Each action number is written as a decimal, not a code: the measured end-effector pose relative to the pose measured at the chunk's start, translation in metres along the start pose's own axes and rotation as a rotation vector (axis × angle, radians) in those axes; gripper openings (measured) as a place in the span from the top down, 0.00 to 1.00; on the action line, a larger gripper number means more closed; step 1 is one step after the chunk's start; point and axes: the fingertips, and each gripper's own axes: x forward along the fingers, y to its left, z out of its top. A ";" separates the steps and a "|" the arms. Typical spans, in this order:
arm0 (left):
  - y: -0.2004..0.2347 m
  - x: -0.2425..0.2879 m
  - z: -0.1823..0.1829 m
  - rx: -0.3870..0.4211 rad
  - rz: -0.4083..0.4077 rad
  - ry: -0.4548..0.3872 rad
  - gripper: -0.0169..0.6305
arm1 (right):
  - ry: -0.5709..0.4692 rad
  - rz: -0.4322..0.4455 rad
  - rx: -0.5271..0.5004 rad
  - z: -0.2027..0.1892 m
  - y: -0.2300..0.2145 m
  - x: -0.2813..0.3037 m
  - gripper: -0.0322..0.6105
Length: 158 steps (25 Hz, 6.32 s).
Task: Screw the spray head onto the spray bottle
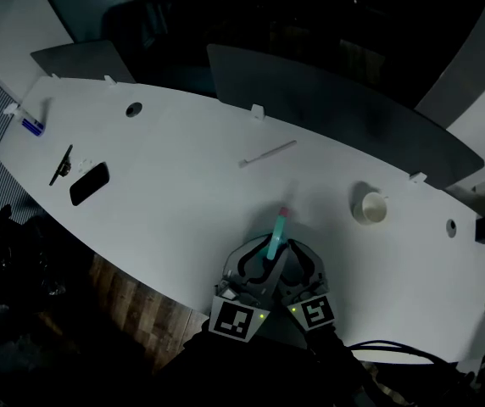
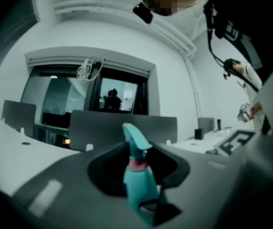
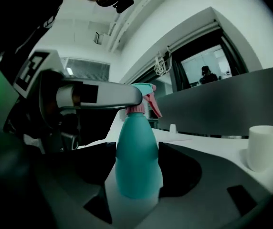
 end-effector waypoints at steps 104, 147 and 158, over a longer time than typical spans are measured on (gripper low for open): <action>0.000 -0.003 -0.008 -0.074 -0.501 0.296 0.82 | 0.126 0.576 -0.106 -0.008 0.014 0.010 0.49; -0.009 -0.016 0.004 0.074 -0.433 0.143 0.44 | 0.155 0.521 -0.081 -0.009 0.007 -0.006 0.47; 0.025 -0.060 0.026 -0.008 -0.151 0.080 0.36 | 0.035 0.373 -0.112 0.038 -0.004 -0.045 0.47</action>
